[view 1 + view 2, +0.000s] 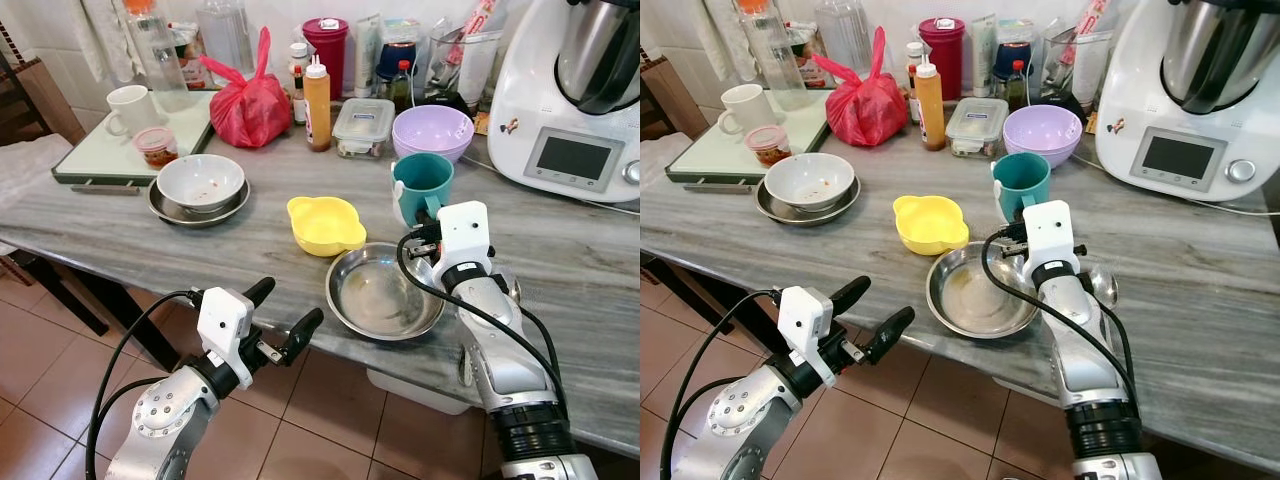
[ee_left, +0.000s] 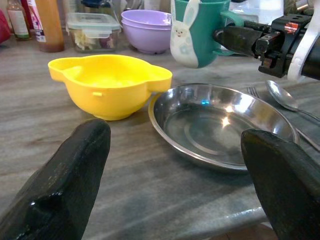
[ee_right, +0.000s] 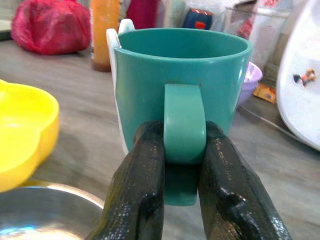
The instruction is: Setting the table
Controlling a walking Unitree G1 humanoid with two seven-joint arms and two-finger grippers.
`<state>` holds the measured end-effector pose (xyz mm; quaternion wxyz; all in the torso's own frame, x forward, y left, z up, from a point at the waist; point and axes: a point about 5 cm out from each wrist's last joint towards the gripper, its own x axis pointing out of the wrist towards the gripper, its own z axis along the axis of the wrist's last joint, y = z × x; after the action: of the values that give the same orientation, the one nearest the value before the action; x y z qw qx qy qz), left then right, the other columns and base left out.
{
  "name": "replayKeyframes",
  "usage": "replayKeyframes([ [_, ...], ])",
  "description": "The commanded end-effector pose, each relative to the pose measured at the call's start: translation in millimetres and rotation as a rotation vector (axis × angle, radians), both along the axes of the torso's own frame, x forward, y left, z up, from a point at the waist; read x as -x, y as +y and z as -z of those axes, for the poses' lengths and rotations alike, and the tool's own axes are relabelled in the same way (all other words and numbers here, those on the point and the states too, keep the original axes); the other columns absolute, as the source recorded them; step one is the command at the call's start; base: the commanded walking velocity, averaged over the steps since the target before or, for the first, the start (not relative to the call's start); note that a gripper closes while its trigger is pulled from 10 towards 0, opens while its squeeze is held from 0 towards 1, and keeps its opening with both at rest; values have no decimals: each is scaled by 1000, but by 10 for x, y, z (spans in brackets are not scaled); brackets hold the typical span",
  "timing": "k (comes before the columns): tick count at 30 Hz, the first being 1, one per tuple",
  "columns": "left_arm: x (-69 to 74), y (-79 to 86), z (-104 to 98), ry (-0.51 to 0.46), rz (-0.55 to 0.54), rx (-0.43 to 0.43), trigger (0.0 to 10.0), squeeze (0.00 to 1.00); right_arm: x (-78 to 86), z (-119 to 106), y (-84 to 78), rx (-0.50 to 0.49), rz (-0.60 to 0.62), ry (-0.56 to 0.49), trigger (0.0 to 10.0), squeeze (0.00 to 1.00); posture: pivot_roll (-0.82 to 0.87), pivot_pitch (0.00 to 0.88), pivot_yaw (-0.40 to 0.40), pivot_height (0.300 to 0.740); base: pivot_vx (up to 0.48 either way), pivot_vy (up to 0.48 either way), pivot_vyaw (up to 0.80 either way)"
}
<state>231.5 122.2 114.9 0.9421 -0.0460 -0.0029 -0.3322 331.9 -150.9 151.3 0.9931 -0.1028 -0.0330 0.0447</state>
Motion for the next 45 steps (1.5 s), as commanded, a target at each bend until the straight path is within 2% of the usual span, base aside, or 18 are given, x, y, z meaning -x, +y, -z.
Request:
replayKeyframes([
  [1,17,-3,3,5,19,-6,10000,0,-31,-12,-23,-23,10,13,10000,0,-122,99,55,740,0,0,0],
  [8,37,-47,17,14,29,-3,10000,0,-79,24,-77,-21,21,26,10000,0,-124,98,59,740,0,0,0],
  [11,34,-54,13,13,32,-3,10000,0,-88,53,-47,-29,0,41,10000,0,-121,98,60,740,0,0,0],
  [24,23,-33,-5,14,21,-8,10000,0,-50,166,-42,-24,2,70,10000,0,-119,96,64,740,0,0,0],
  [25,21,-33,-6,15,21,-7,10000,0,-46,172,-47,-24,3,71,10000,82,-120,96,65,740,0,0,0],
  [26,17,-36,-9,15,22,-7,10000,0,-39,178,-53,-25,4,72,10000,592,-120,96,65,740,0,0,0],
  [27,12,-39,-11,15,24,-7,10000,0,-30,188,-58,-26,4,74,10000,1000,-120,95,66,740,0,0,0],
  [38,48,-21,53,40,28,4,10000,0,-13,200,-77,-28,11,74,10000,1000,-121,95,67,740,0,0,0],
  [45,5,-8,-2,28,7,9,10000,0,-20,58,-71,-29,8,14,10000,1000,-120,86,56,740,0,0,0],
])
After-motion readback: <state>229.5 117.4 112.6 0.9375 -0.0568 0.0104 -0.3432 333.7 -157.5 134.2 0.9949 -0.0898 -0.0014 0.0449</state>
